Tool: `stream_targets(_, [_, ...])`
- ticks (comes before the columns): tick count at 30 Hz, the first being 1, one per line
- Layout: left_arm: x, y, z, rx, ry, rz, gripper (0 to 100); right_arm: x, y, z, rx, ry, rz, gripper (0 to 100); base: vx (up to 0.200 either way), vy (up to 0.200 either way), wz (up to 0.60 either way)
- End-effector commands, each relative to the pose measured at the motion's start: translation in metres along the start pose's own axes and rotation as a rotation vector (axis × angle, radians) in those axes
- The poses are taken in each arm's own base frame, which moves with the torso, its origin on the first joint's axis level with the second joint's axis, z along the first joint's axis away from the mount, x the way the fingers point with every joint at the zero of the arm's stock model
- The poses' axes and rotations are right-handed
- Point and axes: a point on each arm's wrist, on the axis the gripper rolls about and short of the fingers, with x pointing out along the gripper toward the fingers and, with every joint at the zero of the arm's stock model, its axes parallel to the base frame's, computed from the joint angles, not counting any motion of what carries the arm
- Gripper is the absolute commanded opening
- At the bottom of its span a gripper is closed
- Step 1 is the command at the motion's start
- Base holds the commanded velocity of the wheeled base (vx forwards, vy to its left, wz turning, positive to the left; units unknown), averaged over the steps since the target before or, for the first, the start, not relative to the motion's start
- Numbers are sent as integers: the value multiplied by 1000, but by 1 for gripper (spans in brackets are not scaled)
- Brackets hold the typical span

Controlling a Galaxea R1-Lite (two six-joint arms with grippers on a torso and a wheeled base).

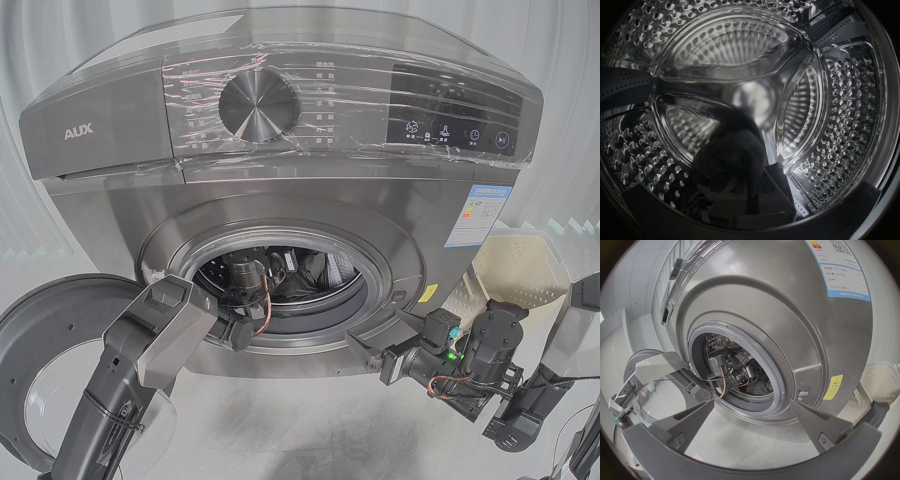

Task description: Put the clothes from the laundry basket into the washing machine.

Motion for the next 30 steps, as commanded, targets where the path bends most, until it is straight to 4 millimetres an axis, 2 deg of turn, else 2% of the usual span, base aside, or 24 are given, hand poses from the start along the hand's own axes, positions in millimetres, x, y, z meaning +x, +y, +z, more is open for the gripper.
stream_targets(1, [-1, -2, -3, -1, 8, -4, 100, 0, 0, -1, 0, 2, 0, 100, 0, 0, 0])
stream_targets(4, [-5, -2, -7, -10, 31, -2, 100, 0, 0, -1, 0, 2, 0, 100, 0, 0, 0])
stream_targets(6, [-14, -8, -12, -14, 78, -11, 100, 0, 0, -1, -2, 2, 0, 100, 0, 0, 0])
stream_targets(10, [-22, -13, -8, -9, 100, -19, 100, 0, 0, 0, -1, -1, -1, 100, 0, 0, 0])
stream_targets(11, [-25, -21, -4, -11, 102, -36, 100, 0, 0, 0, 1, -1, -1, 100, 0, 0, 0])
stream_targets(14, [-35, -29, 0, -7, 127, -66, 100, 0, 0, 1, 1, -2, 0, 100, 0, 0, 0])
stream_targets(17, [-55, -47, 0, 0, 180, -124, 100, 0, -1, 0, -1, 0, 5, 100, 0, 0, 0])
stream_targets(21, [-68, -59, 1, 10, 198, -158, 100, -1, -1, 0, -1, 3, 4, 100, 0, 0, 0])
stream_targets(22, [-81, -64, -6, 40, 232, -186, 100, -1, -1, 0, -1, 4, 4, 100, 0, 0, 0])
stream_targets(26, [-100, -69, -16, 85, 245, -235, 100, -1, -1, -1, 0, 7, 4, 100, 0, 0, 0])
stream_targets(30, [-111, -71, -12, 90, 244, -248, 100, -1, -4, -1, 0, 8, -4, 100, 0, 0, 0])
